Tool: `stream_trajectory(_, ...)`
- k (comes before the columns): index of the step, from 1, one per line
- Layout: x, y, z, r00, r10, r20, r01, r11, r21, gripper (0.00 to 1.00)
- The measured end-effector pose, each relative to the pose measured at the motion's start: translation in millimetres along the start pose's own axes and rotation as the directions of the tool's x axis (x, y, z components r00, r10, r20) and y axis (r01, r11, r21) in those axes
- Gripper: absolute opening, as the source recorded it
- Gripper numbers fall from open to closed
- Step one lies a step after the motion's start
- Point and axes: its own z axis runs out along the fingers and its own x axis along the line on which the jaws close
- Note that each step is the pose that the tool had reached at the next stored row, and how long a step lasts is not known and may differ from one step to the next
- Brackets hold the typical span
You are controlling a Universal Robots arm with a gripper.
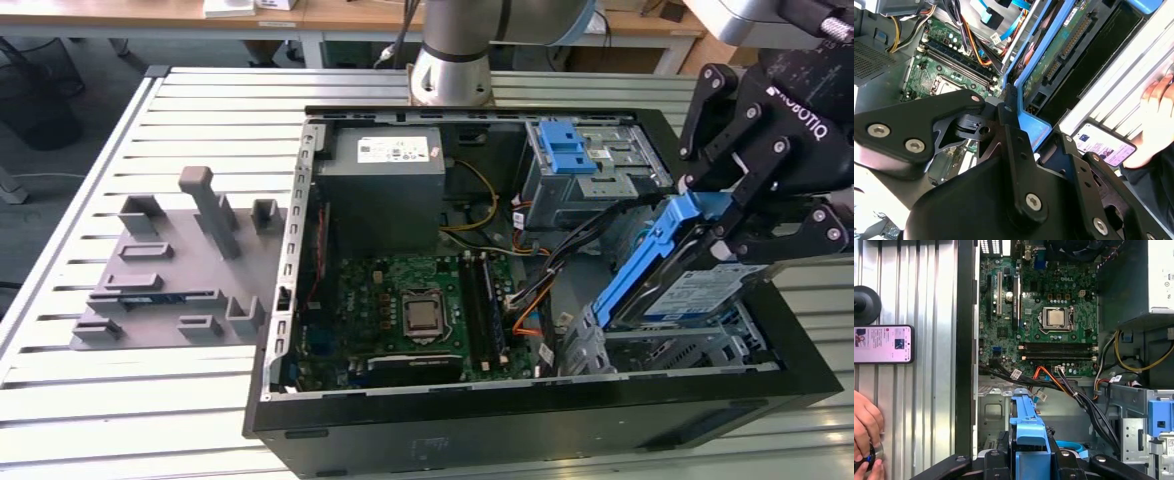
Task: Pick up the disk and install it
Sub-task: 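Insert the disk into the insertion slot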
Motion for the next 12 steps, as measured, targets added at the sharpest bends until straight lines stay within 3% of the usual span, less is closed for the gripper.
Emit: stream_trajectory(12,0.1,2.1,1.3,1.0000,0.000,0.0001,0.000,1.0000,0.0004,0.37)
